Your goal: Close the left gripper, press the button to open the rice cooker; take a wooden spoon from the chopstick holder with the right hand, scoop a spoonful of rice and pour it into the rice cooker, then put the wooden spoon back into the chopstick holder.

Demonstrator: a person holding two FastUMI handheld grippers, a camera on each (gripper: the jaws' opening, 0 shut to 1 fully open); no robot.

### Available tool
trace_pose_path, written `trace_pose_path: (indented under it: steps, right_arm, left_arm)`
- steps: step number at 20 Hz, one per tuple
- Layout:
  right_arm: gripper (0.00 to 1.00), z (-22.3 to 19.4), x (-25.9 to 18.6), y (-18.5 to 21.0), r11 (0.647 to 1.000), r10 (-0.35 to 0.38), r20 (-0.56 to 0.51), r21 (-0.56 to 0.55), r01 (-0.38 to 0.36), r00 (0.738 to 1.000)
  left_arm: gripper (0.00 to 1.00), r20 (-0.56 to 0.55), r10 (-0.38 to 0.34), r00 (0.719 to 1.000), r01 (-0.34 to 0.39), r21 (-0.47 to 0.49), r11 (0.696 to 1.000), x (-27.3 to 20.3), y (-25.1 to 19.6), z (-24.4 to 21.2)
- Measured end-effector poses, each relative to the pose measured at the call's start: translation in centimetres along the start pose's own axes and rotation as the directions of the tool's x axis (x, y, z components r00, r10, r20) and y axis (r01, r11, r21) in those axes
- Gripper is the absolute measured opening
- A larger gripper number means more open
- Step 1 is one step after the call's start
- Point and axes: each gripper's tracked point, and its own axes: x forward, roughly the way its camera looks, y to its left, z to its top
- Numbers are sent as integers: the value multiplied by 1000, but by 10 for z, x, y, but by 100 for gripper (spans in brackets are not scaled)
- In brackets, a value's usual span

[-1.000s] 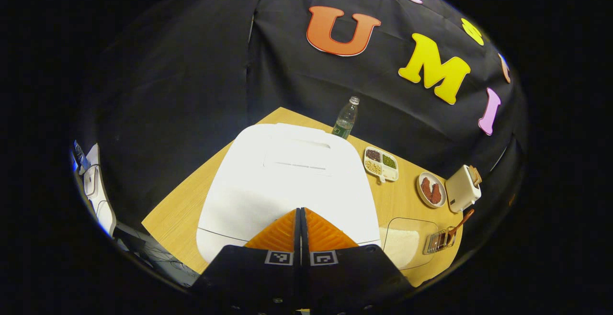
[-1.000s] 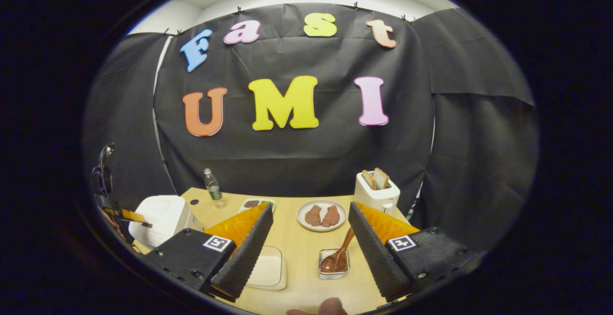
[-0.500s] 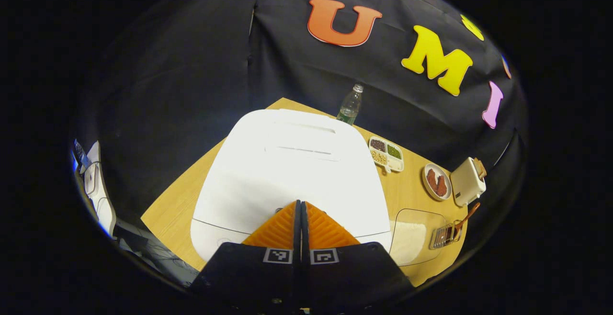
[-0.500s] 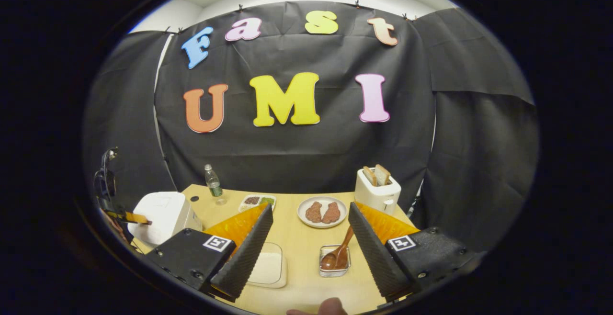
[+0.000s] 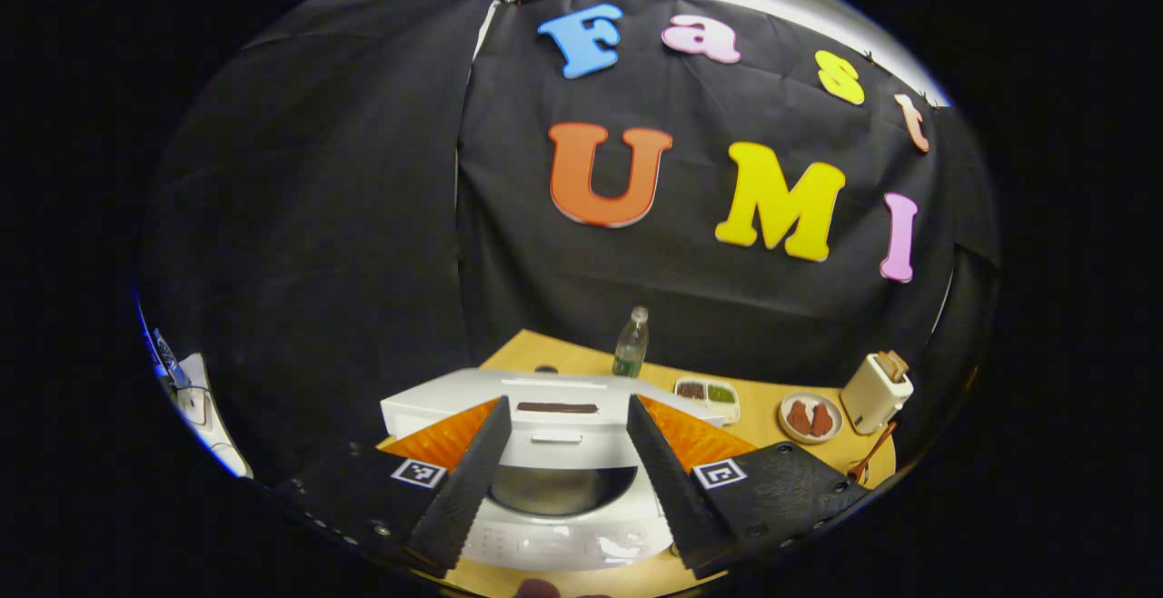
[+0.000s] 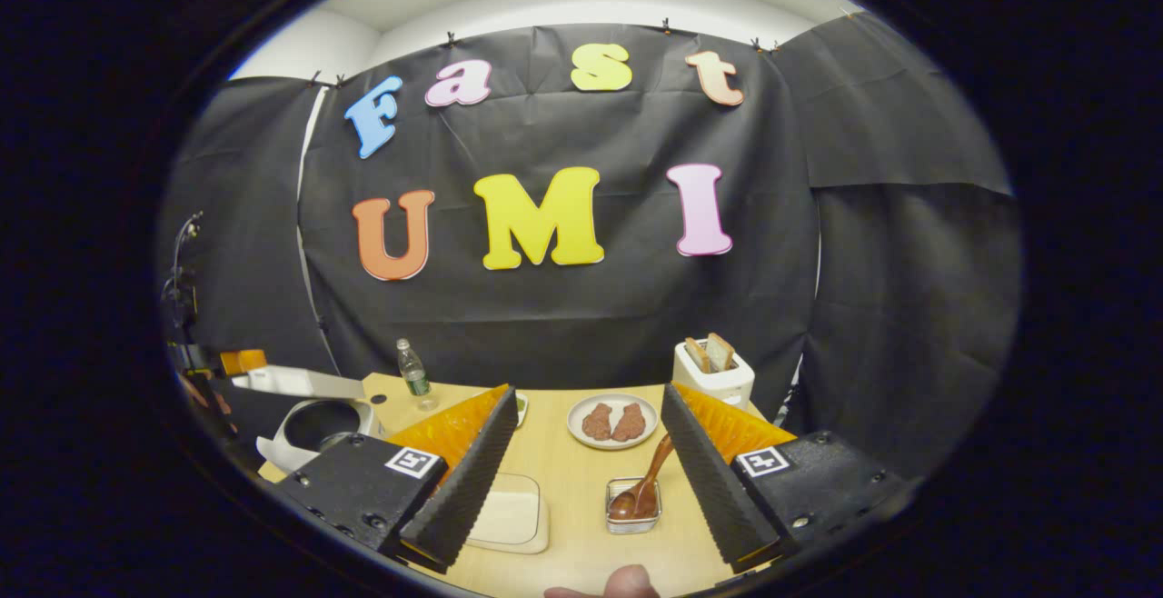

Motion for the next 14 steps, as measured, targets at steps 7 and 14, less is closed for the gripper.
trace_pose_path:
  steps: [7,14]
  right_arm:
    - [99,-5,-9,-14,1000,3,15,-7,-3,1000]
    - [100,-35,-4,-41,1000,6,-36,-10,-6,999]
  left_arm:
    - [96,153,-10,988,-3,87,996,-41,-7,43]
    - [96,175,-35,984,15,115,993,-77,-27,37]
